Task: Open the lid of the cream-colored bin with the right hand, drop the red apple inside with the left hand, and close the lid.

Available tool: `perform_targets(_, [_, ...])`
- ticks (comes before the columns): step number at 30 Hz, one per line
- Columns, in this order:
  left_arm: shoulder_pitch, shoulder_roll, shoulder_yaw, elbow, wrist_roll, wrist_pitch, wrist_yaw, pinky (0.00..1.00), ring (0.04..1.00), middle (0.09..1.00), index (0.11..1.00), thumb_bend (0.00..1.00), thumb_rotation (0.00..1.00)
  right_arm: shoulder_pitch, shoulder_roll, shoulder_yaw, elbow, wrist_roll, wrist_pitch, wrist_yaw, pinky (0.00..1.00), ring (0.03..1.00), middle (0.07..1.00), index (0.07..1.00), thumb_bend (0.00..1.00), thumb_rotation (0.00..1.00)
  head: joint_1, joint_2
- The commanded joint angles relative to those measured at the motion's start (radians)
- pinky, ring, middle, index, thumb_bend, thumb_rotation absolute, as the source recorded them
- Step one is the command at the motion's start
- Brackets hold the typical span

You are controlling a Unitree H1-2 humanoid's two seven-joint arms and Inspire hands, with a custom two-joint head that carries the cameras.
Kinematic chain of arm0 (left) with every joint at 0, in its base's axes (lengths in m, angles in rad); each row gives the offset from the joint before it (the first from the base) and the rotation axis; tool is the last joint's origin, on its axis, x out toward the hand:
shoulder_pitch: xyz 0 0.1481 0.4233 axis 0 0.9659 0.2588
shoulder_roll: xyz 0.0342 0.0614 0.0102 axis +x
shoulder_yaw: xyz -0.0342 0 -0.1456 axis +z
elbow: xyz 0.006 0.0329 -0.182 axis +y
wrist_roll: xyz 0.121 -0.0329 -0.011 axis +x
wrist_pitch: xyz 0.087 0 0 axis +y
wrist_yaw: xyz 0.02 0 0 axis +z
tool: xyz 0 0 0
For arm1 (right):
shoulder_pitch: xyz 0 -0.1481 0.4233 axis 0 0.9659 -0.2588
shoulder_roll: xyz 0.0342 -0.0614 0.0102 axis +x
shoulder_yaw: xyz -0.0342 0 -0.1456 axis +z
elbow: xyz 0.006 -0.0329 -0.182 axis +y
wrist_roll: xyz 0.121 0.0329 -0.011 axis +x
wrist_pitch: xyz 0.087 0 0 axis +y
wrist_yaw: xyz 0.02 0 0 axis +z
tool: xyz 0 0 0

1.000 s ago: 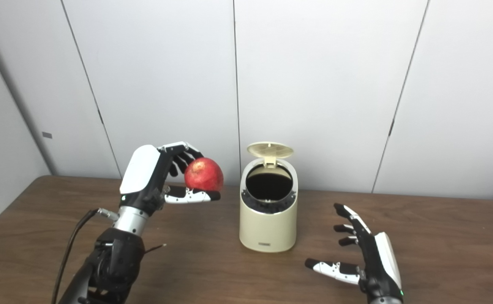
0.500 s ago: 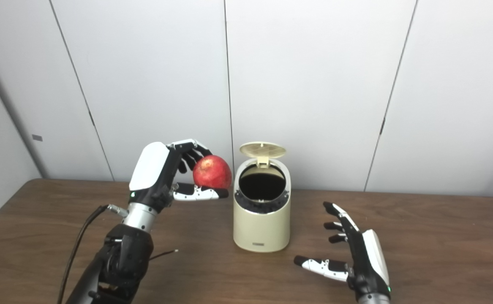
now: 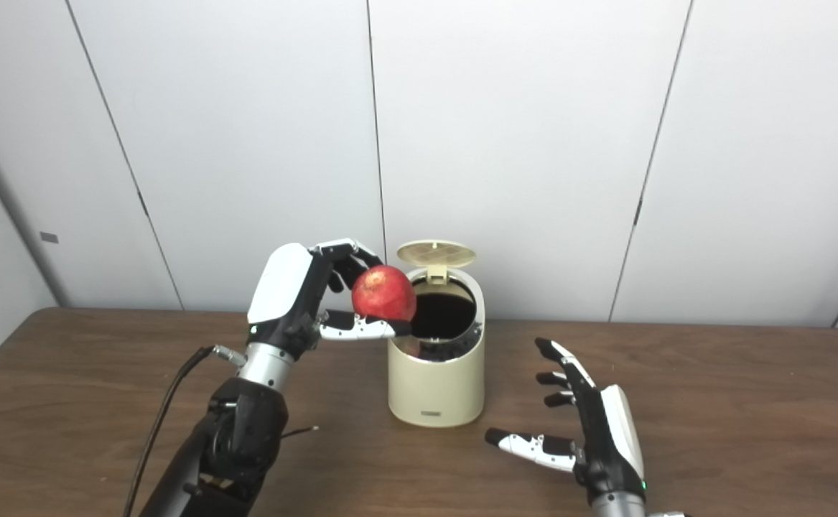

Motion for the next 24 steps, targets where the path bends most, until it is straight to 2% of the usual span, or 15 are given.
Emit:
perform_targets(1, [-0.061,-0.004,-0.001,-0.005,-0.006,-0.037,0.03,0.43,0.487,0.481,0.499,0.52,0.0,-0.038,0.005,0.001,-0.018,-0.007,-0.041,-0.022,0.6,0.733,0.852,0.831,0.76,0.17,0.0,-0.001])
perform_targets(12, [-0.08,-0.037,-0.016,0.034,0.005,-0.04,0.048,0.42,0.489,0.478,0.503,0.52,0.0,-0.037,0.012,0.009,-0.014,-0.008,-0.039,-0.029,0.6,0.735,0.849,0.829,0.76,0.17,-0.006,-0.004])
perform_targets(19, [-0.091,-0.061,-0.029,0.07,-0.002,-0.042,0.063,0.36,0.468,0.467,0.513,0.52,0.0,-0.038,0.018,0.013,-0.014,-0.007,-0.034,-0.034,0.6,0.735,0.847,0.827,0.75,0.14,-0.008,-0.002])
perform_targets(24, [-0.095,-0.073,-0.037,0.112,0.006,-0.06,0.099,0.37,0.474,0.467,0.514,0.52,0.0,-0.039,0.018,0.014,-0.014,-0.008,-0.036,-0.035,0.6,0.737,0.852,0.828,0.75,0.14,-0.008,0.0])
